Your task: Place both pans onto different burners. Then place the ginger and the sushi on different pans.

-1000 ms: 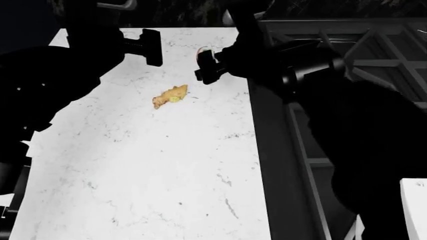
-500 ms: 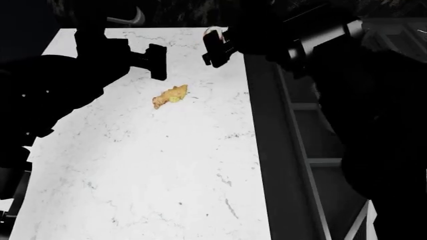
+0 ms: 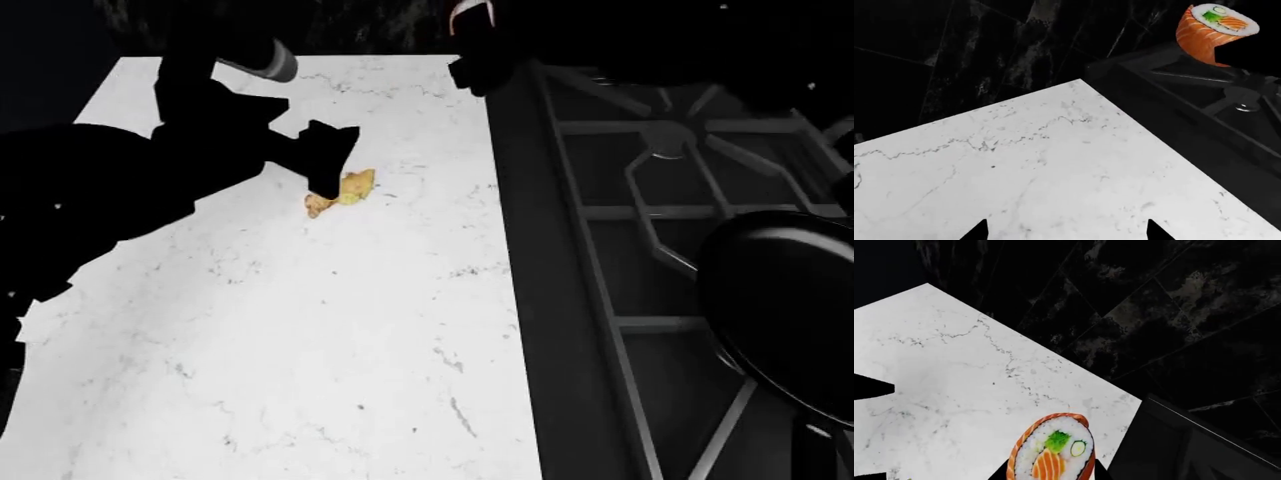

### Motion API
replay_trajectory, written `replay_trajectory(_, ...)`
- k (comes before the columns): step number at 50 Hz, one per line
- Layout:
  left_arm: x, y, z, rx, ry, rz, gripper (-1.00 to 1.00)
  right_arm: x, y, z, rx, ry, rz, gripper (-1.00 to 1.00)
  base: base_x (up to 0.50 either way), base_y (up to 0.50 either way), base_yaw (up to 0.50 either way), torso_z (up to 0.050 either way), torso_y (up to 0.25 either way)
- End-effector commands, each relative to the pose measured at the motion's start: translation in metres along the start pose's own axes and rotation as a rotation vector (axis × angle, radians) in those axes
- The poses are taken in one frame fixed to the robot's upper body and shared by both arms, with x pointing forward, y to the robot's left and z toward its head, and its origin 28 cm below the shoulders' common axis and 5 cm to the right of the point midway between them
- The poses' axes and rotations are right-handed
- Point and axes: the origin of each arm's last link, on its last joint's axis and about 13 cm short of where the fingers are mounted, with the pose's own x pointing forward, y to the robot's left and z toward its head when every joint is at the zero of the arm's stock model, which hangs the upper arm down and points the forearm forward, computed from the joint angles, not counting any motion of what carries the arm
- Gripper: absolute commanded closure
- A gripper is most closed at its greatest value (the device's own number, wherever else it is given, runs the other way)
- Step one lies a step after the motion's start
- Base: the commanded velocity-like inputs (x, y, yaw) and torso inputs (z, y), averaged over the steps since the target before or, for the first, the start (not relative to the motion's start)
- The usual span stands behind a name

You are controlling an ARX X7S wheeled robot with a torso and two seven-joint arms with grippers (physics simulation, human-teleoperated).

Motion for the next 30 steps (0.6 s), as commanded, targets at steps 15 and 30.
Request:
replay_trajectory(15, -0.039, -0.021, 0.002, 0.084, 0.037, -0.236, -1.00, -0.029, 0.009, -0.012, -0.022, -0.008, -0.014, 1.00, 0.00, 0.00, 0.00, 0.000, 0.000)
replay_trajectory(30, -0.040, -0.026, -0.007, 0.134, 0.089, -0.247, -1.00, -0.032, 0.010, -0.015, -0.014, -0.016, -0.030, 1.00, 0.00, 0.00, 0.00, 0.000, 0.000)
